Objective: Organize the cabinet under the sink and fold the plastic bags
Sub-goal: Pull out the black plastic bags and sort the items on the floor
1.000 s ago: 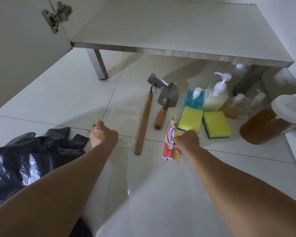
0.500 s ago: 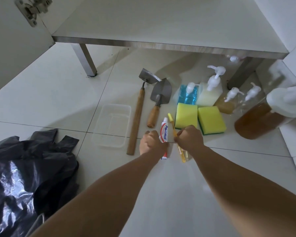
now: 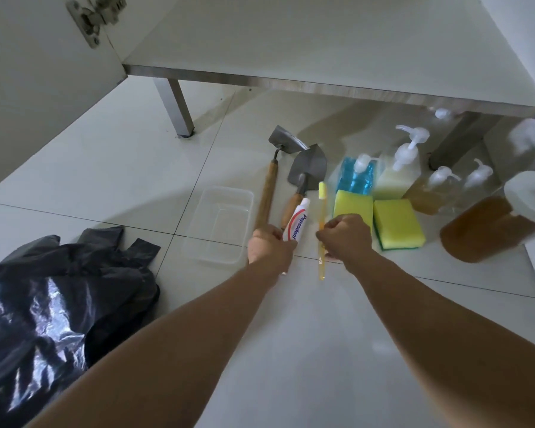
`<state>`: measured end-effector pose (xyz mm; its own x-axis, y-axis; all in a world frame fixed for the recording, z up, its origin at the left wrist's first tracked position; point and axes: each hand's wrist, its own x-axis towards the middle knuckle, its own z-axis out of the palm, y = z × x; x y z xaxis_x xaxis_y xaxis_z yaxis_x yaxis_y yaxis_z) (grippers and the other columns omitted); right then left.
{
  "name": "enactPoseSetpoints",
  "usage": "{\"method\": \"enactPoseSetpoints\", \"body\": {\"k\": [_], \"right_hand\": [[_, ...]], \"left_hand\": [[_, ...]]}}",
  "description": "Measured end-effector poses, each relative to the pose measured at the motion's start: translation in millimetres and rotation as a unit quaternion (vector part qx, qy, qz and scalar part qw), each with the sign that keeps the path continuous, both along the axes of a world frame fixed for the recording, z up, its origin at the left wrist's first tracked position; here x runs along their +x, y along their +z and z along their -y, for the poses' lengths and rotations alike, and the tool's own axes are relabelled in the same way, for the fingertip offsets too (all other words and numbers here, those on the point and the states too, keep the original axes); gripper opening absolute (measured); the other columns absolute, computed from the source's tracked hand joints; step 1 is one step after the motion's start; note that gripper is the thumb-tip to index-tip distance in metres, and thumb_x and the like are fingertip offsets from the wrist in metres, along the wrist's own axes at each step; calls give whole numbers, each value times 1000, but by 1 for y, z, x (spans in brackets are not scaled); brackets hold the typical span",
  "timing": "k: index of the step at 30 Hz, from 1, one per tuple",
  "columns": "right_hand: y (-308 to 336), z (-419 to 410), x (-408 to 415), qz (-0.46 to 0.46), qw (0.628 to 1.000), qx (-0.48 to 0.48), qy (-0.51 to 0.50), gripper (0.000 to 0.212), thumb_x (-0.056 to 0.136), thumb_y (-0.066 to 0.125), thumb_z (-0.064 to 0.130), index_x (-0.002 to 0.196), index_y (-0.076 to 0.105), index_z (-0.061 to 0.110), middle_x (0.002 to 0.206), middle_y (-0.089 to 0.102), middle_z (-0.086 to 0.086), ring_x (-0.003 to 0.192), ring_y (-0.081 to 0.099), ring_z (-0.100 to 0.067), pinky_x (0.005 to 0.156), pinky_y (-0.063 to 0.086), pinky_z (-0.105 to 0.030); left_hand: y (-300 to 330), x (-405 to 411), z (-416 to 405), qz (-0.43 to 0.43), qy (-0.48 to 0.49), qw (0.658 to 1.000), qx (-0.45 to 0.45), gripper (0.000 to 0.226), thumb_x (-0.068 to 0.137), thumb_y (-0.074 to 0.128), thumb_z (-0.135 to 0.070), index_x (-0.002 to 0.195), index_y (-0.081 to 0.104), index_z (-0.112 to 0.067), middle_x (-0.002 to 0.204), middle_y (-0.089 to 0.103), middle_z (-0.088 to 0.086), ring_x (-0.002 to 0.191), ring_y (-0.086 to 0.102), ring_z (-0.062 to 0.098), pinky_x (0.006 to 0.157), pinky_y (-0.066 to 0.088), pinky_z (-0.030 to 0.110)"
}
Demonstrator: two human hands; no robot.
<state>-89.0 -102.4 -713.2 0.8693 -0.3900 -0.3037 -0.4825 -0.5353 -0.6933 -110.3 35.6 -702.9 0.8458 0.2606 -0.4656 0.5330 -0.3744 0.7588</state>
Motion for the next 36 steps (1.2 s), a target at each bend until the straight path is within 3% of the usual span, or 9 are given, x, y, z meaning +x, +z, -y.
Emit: {"method": "enactPoseSetpoints", "body": {"k": [2, 4, 8, 12, 16, 21, 26, 31, 36], "right_hand": [[20, -16, 8, 14, 998, 51, 17, 11, 71, 70, 8, 63, 65, 14, 71, 69, -9, 70, 70, -31, 68, 61, -45], [35, -37, 18, 24, 995, 87, 40, 13, 72, 71, 8, 64, 66, 17, 69, 70, -10, 66, 71, -29, 67, 61, -45], [41, -88, 38, 18, 991, 80, 106, 4, 74, 67, 16, 71, 69, 17, 77, 71, -8, 71, 72, -29, 71, 60, -45], [39, -126, 47, -9, 989, 91, 116, 43, 73, 65, 19, 114, 62, 8, 78, 73, -4, 57, 72, -22, 64, 62, -41], [35, -148, 44, -47, 989, 57, 127, 33, 76, 63, 2, 90, 40, -17, 82, 71, -13, 70, 72, -27, 70, 61, -42], [23, -153, 38, -78, 982, 0, 170, 9, 75, 67, 7, 81, 61, 4, 88, 69, -7, 83, 69, -21, 78, 58, -32], [21, -162, 42, -84, 982, -13, 166, 25, 67, 71, 3, 90, 62, 6, 84, 71, -9, 81, 69, -27, 58, 51, -28], [20, -163, 39, -63, 981, -40, 180, 20, 78, 66, 9, 98, 61, 9, 97, 67, -10, 93, 65, -29, 65, 45, -29], [18, -153, 32, -69, 975, -79, 198, 15, 71, 68, 8, 84, 62, 10, 82, 64, -6, 85, 66, -28, 55, 42, -23]], "left_hand": [[13, 7, -21, 19, 47, 997, -51, 18, 81, 70, -8, 75, 57, -19, 76, 64, 8, 56, 61, 25, 52, 57, 35], [25, 15, -47, 37, 81, 994, -66, 17, 84, 67, -5, 85, 58, -20, 78, 62, 2, 56, 60, 23, 50, 56, 28], [35, 27, -99, 37, 156, 985, -58, 27, 84, 61, 0, 70, 59, -24, 71, 60, 1, 50, 55, 16, 53, 51, 24], [31, 33, -128, 12, 179, 983, -32, 29, 76, 66, 5, 64, 62, -21, 73, 66, 3, 66, 66, 24, 71, 60, 39], [24, 34, -139, -10, 174, 985, -18, 18, 77, 77, -5, 79, 66, -19, 88, 69, 5, 76, 70, 22, 65, 59, 32], [15, 35, -143, -23, 123, 992, 0, 18, 76, 80, -7, 87, 68, -14, 88, 71, 9, 64, 68, 20, 60, 58, 31], [13, 44, -141, -17, 43, 994, 101, 12, 79, 75, -5, 89, 70, -10, 80, 65, 6, 64, 60, 19, 51, 51, 26], [9, 42, -137, -21, -63, 972, 228, 14, 78, 77, -13, 90, 73, -6, 86, 70, 11, 78, 70, 27, 68, 60, 36], [7, 37, -139, 25, -79, 934, 347, 20, 83, 74, -23, 96, 67, -10, 89, 66, 6, 78, 65, 26, 68, 55, 33]]}}
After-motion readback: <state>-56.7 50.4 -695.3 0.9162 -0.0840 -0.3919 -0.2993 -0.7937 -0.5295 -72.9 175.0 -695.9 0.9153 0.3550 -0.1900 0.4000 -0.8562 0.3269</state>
